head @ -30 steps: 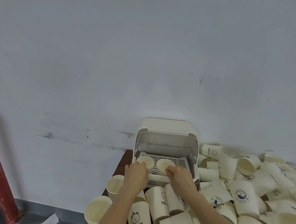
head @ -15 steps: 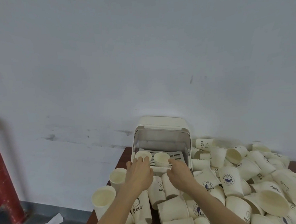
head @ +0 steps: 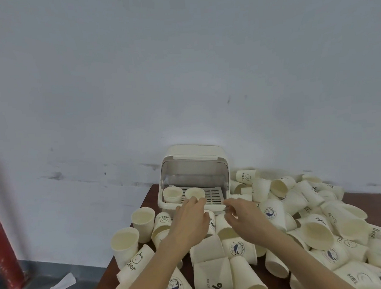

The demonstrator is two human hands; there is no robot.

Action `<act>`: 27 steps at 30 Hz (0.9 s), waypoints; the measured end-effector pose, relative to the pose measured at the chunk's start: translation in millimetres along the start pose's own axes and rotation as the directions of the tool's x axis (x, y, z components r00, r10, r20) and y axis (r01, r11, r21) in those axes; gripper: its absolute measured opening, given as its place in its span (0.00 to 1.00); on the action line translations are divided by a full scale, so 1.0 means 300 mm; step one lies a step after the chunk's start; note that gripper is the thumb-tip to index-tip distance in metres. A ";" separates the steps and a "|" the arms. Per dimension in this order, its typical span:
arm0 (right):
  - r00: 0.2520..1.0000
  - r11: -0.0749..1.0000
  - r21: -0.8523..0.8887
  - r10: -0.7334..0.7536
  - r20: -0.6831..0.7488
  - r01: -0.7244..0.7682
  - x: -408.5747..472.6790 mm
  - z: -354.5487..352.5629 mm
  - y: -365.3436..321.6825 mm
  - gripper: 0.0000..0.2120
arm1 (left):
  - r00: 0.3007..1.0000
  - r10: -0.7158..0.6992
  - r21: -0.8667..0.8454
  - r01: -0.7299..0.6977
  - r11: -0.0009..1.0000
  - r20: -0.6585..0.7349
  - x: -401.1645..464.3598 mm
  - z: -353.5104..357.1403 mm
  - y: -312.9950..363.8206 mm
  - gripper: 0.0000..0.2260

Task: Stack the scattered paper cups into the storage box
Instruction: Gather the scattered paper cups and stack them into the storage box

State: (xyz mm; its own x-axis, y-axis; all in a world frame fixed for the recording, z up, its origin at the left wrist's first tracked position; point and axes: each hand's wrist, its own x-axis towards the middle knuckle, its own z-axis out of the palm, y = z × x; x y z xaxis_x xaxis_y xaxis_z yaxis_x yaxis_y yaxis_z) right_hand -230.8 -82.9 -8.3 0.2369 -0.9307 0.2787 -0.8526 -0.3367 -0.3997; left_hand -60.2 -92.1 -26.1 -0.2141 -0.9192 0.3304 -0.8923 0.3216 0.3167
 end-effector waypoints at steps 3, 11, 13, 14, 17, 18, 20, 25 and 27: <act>1.000 0.999 -0.032 0.028 0.001 -0.028 -0.041 -0.037 0.031 0.18 | 0.999 0.036 -0.046 -0.036 0.998 -0.007 -0.004 0.005 0.045 0.17; 0.994 0.993 -0.047 0.105 -0.009 -0.106 -0.141 -0.099 0.125 0.18 | 0.994 0.104 -0.130 -0.100 0.986 0.026 0.002 0.051 0.174 0.17; 0.992 0.991 -0.040 0.129 -0.011 -0.129 -0.161 -0.113 0.149 0.18 | 0.991 0.127 -0.135 -0.120 0.984 0.049 0.005 0.073 0.200 0.18; 0.990 0.990 -0.034 0.139 -0.015 -0.139 -0.169 -0.119 0.162 0.18 | 0.989 0.136 -0.134 -0.127 0.983 0.062 0.006 0.083 0.213 0.19; 0.988 0.987 -0.046 0.152 -0.030 -0.153 -0.189 -0.135 0.196 0.19 | 0.984 0.150 -0.127 -0.138 0.982 0.093 0.015 0.114 0.249 0.18; 0.988 0.986 -0.051 0.154 -0.031 -0.156 -0.194 -0.140 0.206 0.19 | 0.982 0.160 -0.125 -0.147 0.981 0.098 0.019 0.124 0.261 0.18; 0.987 0.986 -0.060 0.156 -0.039 -0.158 -0.202 -0.149 0.227 0.19 | 0.978 0.183 -0.122 -0.171 0.978 0.101 0.032 0.142 0.288 0.18; 0.981 0.980 -0.076 0.178 -0.077 -0.184 -0.226 -0.176 0.278 0.19 | 0.965 0.228 -0.112 -0.214 0.970 0.131 0.077 0.180 0.358 0.18; 0.976 0.975 -0.063 0.208 -0.070 -0.212 -0.237 -0.191 0.303 0.19 | 0.958 0.241 -0.108 -0.226 0.968 0.156 0.097 0.195 0.389 0.19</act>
State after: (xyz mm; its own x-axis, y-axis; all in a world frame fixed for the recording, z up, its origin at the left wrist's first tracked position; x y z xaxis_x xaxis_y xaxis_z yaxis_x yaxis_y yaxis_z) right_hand -351.8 -39.2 -14.3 0.0213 -0.9681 0.2498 -0.9111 -0.1217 -0.3939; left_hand -193.7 -94.7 -31.4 -0.4822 -0.8384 0.2542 -0.7726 0.5438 0.3278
